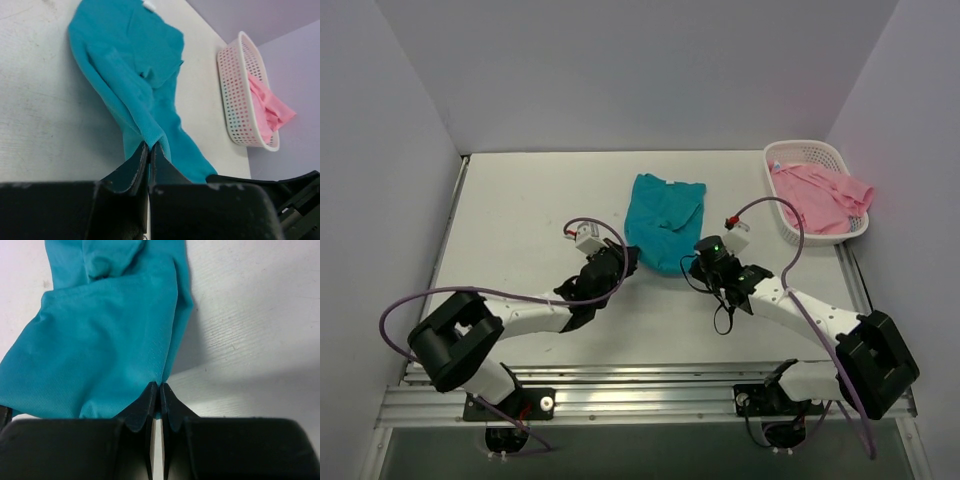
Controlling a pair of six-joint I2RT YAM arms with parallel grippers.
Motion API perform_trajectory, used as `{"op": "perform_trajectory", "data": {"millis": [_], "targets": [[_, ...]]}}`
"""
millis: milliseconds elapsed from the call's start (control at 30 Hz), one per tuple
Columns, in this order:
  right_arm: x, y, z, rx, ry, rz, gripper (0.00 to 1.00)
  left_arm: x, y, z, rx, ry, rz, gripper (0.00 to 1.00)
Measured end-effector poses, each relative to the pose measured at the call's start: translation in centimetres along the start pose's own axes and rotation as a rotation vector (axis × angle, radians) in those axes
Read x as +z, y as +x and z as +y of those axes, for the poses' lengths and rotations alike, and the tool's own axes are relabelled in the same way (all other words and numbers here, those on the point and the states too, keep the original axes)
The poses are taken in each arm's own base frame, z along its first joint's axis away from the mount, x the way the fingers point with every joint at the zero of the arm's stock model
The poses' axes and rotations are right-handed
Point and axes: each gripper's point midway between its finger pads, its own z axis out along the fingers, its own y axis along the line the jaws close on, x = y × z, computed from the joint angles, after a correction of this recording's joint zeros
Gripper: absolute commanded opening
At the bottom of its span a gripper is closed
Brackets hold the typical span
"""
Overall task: Fold and stack the t-shirts
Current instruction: Fold the tshirt
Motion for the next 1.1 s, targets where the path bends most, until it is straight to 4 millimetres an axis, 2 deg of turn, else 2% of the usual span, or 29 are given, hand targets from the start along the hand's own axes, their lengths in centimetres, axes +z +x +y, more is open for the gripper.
{"op": "perform_trajectory", "data": {"millis": [167, 333, 567, 700, 867, 1100], "targets": [[-1.4, -1.5, 1.0, -0.006, 0.003, -0.029, 0.0, -1.8, -2.2, -2.2, -0.004, 0.04, -0.042, 0.02], [-1.6, -4.0, 2.7, -0.008, 0.015, -0.081, 0.0, -1.8, -4.0, -2.8, 0.036, 0.016, -0.084, 0.03], [0.7, -6.7, 6.4, -0.029, 0.037, -0.132, 0.0, -0.5, -7.1, -5.1, 0.037, 0.026, -0.15, 0.03], [2.7, -7.3, 7.1, -0.044, 0.066, -0.138, 0.0, 0.6, -7.5, -4.2, 0.053, -0.002, -0.16, 0.03], [4.9, -8.4, 7.9, -0.047, 0.089, -0.151, 0.0, 2.4, -7.7, -1.5, 0.068, -0.059, -0.15, 0.03], [7.3, -11.0, 9.9, -0.021, 0.082, -0.185, 0.0, 5.4, -9.4, 0.4, 0.055, -0.092, -0.15, 0.03]]}}
